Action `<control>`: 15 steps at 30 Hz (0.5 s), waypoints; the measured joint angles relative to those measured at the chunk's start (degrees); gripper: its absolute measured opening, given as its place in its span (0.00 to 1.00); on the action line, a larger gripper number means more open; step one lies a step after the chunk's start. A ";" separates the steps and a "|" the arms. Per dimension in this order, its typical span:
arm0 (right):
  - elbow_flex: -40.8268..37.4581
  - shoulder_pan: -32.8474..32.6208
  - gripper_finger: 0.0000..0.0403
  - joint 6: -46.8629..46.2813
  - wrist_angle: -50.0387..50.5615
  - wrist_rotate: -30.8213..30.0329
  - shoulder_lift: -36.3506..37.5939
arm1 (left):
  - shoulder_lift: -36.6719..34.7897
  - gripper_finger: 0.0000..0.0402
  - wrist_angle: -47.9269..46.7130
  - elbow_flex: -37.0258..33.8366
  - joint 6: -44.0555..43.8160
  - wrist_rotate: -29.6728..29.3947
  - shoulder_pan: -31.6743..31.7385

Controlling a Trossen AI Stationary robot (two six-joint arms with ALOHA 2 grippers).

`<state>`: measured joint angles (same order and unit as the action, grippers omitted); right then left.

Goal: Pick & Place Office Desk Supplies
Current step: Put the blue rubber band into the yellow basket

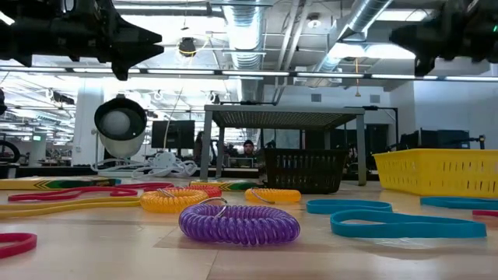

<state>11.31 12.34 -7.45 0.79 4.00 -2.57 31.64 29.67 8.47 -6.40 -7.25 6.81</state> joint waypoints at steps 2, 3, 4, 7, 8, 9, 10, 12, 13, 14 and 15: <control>2.75 0.02 0.13 0.45 3.27 0.04 -1.51 | 0.00 0.32 2.05 0.00 2.51 0.01 0.01; 4.08 0.02 0.13 0.64 4.36 0.03 -2.56 | 0.00 0.31 3.28 0.00 3.33 0.01 0.01; 5.39 0.00 0.13 0.77 5.25 0.06 -3.69 | -0.01 0.30 4.56 0.00 3.73 0.00 0.00; 9.38 -1.13 0.13 0.22 8.31 0.44 -8.01 | -0.16 0.29 6.97 0.00 4.40 0.00 0.00; 10.63 -1.89 0.13 0.08 9.10 0.70 -9.78 | -0.20 0.28 6.88 0.00 4.41 -0.02 0.01; 11.88 -2.88 0.13 0.02 9.94 1.06 -11.52 | -0.13 0.28 6.85 0.00 4.33 0.00 0.00; 13.12 -4.03 0.13 0.07 10.72 1.52 -13.40 | 0.06 0.27 6.52 0.00 3.59 0.00 0.00; 15.58 -6.60 0.13 0.37 12.26 1.83 -17.63 | 0.42 0.27 5.50 0.00 1.36 -0.02 0.00; 16.57 -7.89 0.13 0.31 12.85 1.83 -19.65 | 0.42 0.26 4.97 0.00 0.35 -0.04 0.00; 17.62 -9.26 0.13 -0.14 13.33 1.83 -21.68 | 0.55 0.26 4.64 0.00 -0.45 0.00 0.00; 18.69 -10.47 0.13 -0.66 13.99 1.77 -23.65 | 0.75 0.26 4.23 0.00 -1.26 -0.02 0.00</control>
<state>30.00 1.87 -8.11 14.78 5.77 -26.22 32.39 33.90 8.47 -7.66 -7.26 6.81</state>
